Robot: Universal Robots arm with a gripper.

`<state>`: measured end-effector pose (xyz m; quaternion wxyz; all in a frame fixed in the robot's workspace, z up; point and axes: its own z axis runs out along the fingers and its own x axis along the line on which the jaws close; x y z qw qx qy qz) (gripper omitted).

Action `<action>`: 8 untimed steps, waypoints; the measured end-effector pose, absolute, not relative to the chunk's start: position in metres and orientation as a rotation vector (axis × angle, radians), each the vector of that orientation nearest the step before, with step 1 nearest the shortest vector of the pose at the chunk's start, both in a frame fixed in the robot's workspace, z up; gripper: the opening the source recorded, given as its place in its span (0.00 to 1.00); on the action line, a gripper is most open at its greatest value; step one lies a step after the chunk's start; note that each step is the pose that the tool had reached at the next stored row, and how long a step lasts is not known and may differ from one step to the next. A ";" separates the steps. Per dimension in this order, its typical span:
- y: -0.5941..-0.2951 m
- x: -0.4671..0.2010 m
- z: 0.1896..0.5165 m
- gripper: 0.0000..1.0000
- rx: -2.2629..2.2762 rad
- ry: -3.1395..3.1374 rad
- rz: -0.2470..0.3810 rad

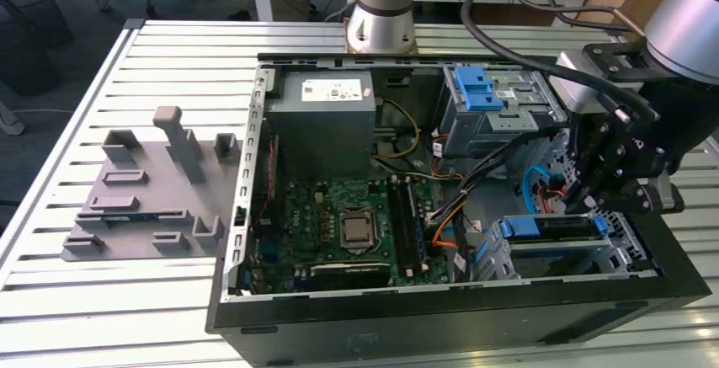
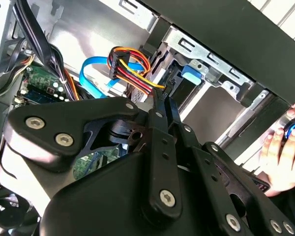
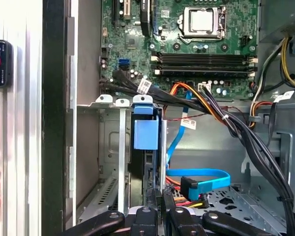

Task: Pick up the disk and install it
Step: 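Insert the first disk wire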

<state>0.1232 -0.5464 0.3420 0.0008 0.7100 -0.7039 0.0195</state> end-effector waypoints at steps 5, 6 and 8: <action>-0.550 0.121 0.340 0.16 2.248 -2.230 0.035; -0.551 0.121 0.340 0.16 2.249 -2.231 0.035; -0.552 0.120 0.339 0.16 2.253 -2.231 0.038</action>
